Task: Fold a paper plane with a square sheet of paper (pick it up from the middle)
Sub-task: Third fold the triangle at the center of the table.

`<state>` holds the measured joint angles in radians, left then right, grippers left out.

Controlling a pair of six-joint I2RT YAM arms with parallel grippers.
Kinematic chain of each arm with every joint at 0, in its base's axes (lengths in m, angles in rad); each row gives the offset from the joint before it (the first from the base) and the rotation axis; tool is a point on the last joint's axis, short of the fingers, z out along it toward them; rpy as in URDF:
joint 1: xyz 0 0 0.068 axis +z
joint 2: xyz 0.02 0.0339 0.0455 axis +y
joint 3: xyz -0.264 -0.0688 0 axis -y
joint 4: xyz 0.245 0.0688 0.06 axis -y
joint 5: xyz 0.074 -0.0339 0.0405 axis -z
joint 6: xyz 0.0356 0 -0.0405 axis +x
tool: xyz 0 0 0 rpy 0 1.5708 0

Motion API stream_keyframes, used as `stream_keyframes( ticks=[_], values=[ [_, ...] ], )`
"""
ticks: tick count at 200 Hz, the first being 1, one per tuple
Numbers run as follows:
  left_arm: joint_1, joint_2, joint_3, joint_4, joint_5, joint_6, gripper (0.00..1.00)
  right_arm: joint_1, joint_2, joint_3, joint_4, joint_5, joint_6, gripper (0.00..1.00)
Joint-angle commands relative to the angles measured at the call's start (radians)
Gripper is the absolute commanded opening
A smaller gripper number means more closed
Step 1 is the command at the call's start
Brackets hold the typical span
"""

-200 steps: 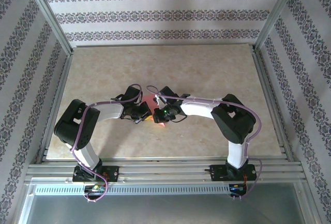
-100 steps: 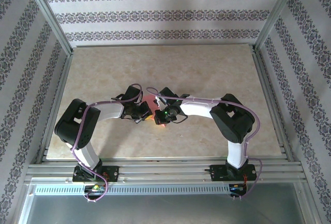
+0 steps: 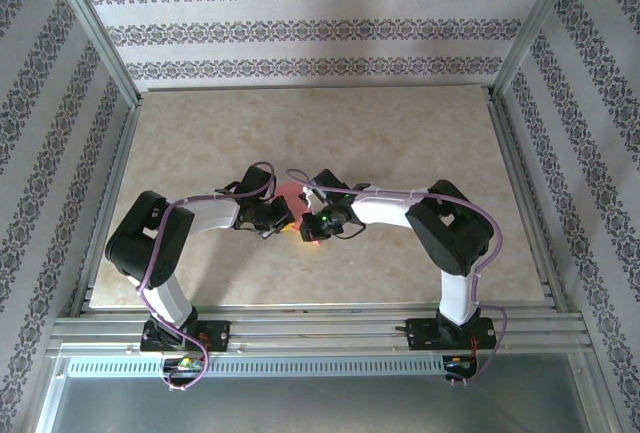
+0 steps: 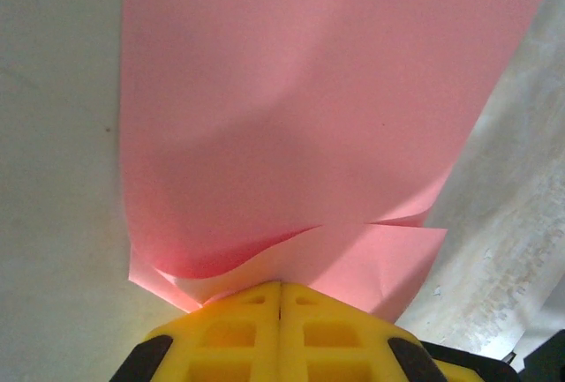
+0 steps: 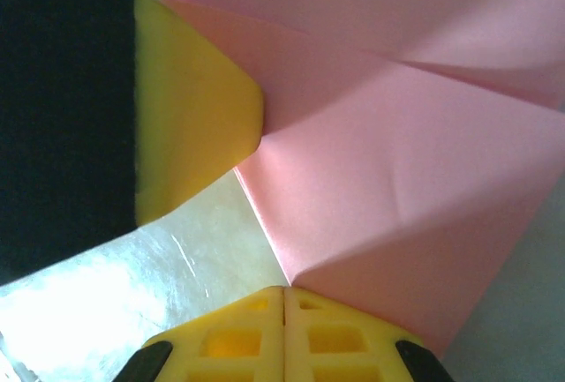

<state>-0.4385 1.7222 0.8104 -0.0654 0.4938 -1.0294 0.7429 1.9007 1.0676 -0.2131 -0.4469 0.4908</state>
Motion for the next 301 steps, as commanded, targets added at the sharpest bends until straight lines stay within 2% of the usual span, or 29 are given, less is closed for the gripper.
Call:
stream_keyframes(
  ticks=[1,107,143,218,301],
  values=[
    [-0.007,0.058,-0.022,-0.122,-0.081,0.006,0.05,-0.027,0.001,-0.075,0.005,-0.048,-0.021,0.07],
    [-0.006,0.064,-0.005,-0.145,-0.081,0.022,0.04,-0.081,-0.182,-0.294,0.091,-0.124,-0.039,0.09],
    [-0.005,0.064,0.001,-0.142,-0.070,0.029,0.04,-0.081,-0.291,-0.268,0.097,-0.108,-0.052,0.10],
    [-0.006,0.056,0.009,-0.137,-0.060,0.031,0.04,-0.030,-0.123,-0.103,0.074,-0.033,-0.018,0.08],
    [-0.006,0.024,0.035,-0.139,-0.053,0.038,0.06,-0.022,-0.061,-0.069,0.002,0.038,-0.036,0.07]
  ],
)
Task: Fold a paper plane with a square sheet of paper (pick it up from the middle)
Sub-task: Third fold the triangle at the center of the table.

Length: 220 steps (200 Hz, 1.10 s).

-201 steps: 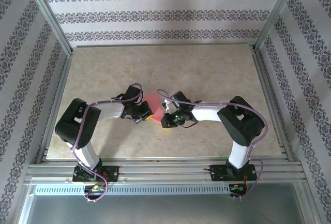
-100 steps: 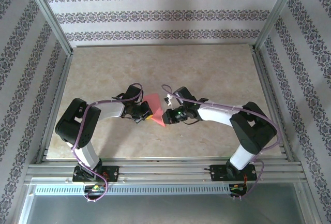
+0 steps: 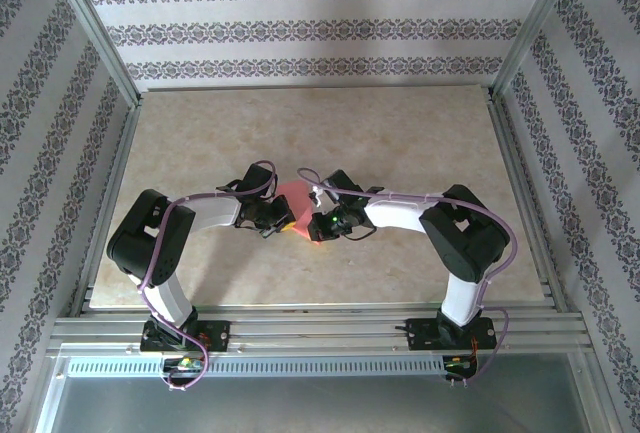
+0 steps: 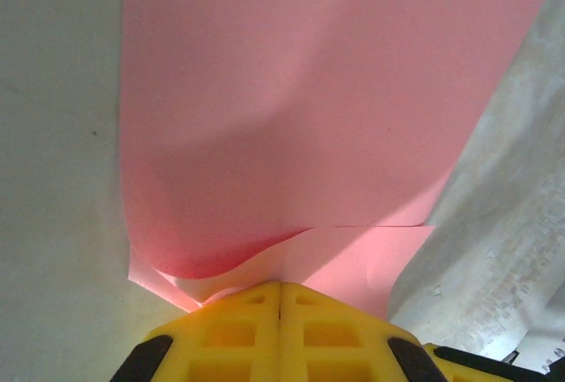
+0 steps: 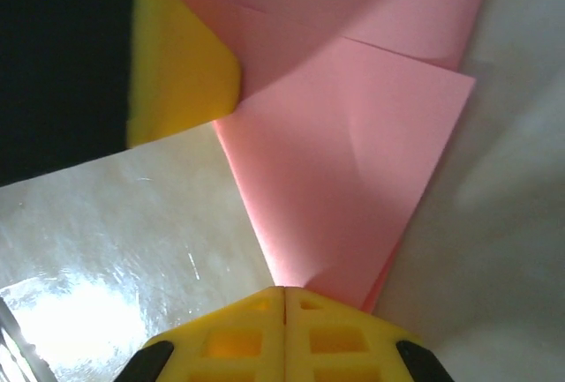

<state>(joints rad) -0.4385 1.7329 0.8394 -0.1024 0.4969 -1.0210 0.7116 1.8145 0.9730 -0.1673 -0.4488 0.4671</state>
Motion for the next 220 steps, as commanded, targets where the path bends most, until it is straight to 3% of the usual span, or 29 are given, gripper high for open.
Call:
stream_keyframes(
  ticks=[1,99,163,220],
  values=[
    [-0.005,0.012,0.006,-0.101,-0.057,0.031,0.06,0.009,0.026,0.026,-0.044,0.039,-0.013,0.07],
    [-0.027,-0.117,-0.024,0.085,0.006,0.053,0.19,0.013,0.064,0.038,-0.084,0.075,-0.002,0.06],
    [-0.114,-0.035,-0.044,0.164,-0.017,0.009,0.11,0.014,0.073,0.037,-0.107,0.085,0.013,0.05],
    [-0.117,0.003,-0.051,0.119,-0.080,0.043,0.07,0.013,0.078,0.036,-0.120,0.093,0.018,0.05]
  ],
)
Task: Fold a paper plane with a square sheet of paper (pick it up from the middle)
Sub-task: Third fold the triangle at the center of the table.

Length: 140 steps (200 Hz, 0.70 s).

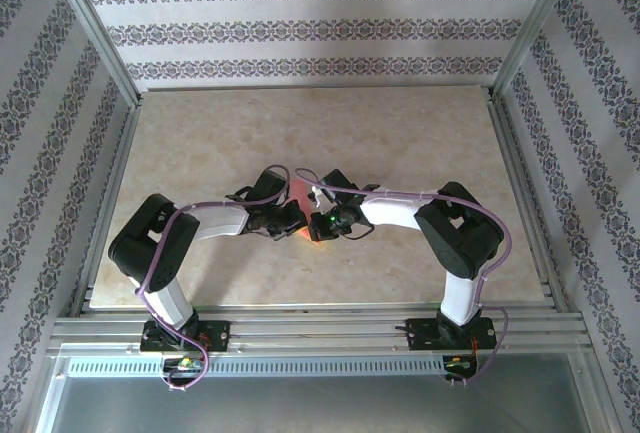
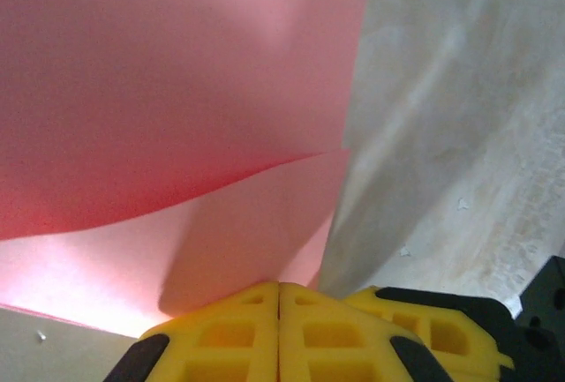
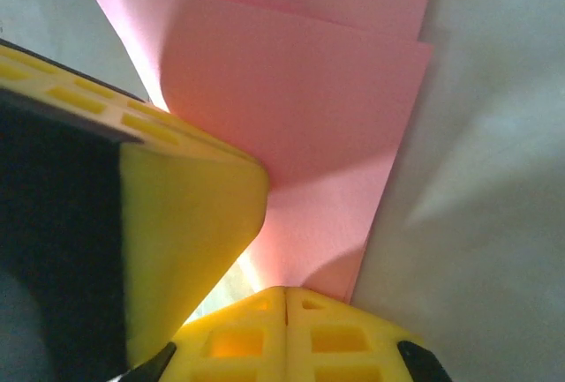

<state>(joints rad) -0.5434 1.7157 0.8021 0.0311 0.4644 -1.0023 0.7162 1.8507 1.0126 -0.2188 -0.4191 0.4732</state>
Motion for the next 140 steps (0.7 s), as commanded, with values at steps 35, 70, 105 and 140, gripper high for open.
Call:
stream_keyframes(
  ticks=[35,70,105,140],
  values=[
    [0.015,0.012,-0.050,-0.009,-0.070,0.038,0.07,0.009,0.047,-0.004,-0.094,0.081,0.006,0.05],
    [0.060,0.011,-0.067,0.003,-0.051,0.070,0.08,0.017,0.063,0.008,-0.148,0.126,-0.017,0.05],
    [0.105,0.012,-0.109,0.072,-0.017,0.105,0.12,0.027,0.084,0.020,-0.189,0.166,-0.025,0.05],
    [0.162,0.012,-0.176,0.198,0.022,0.167,0.20,0.029,0.105,0.035,-0.224,0.178,-0.012,0.05]
  ],
)
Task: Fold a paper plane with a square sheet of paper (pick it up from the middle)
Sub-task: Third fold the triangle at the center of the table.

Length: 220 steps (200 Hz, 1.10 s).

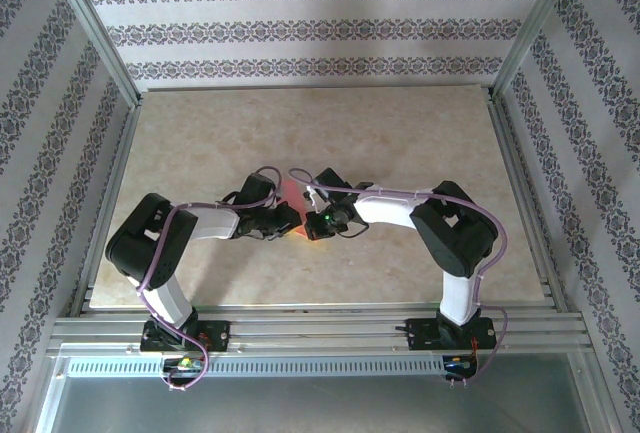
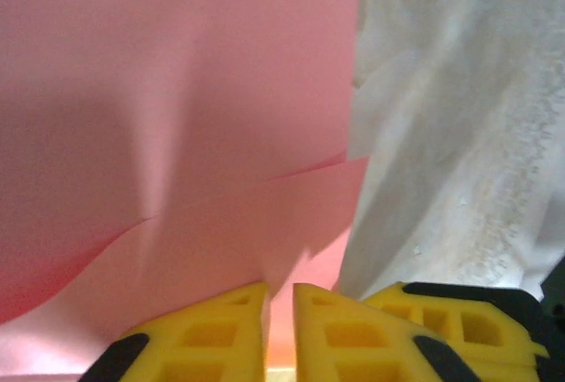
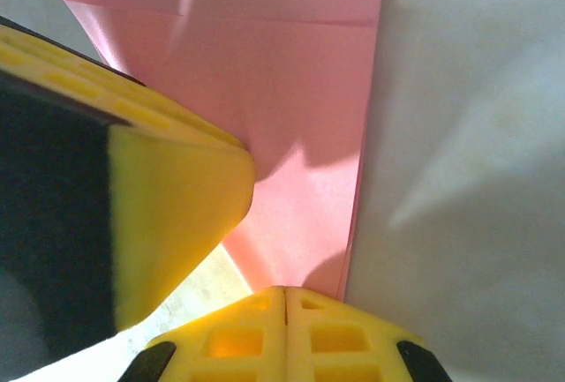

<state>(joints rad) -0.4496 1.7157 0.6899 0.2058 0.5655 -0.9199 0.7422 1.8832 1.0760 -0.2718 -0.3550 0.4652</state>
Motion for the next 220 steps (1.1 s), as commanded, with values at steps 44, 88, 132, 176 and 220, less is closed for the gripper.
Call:
stream_keyframes(
  ticks=[44,88,132,176,220],
  values=[
    [0.129,-0.012,-0.066,0.017,-0.066,0.139,0.24,0.006,0.086,-0.028,-0.201,0.136,0.012,0.05],
    [0.195,-0.050,-0.034,-0.134,-0.136,0.206,0.24,0.008,0.086,-0.024,-0.214,0.149,0.023,0.05],
    [0.232,-0.140,0.014,-0.244,-0.154,0.248,0.24,0.009,0.082,-0.014,-0.217,0.145,0.031,0.05],
    [0.185,-0.296,-0.015,-0.214,-0.119,0.135,0.25,0.004,0.066,-0.025,-0.178,0.104,0.055,0.04],
    [0.169,-0.313,-0.105,-0.110,-0.089,-0.002,0.29,-0.023,-0.051,-0.043,-0.030,-0.031,0.095,0.08]
  ],
)
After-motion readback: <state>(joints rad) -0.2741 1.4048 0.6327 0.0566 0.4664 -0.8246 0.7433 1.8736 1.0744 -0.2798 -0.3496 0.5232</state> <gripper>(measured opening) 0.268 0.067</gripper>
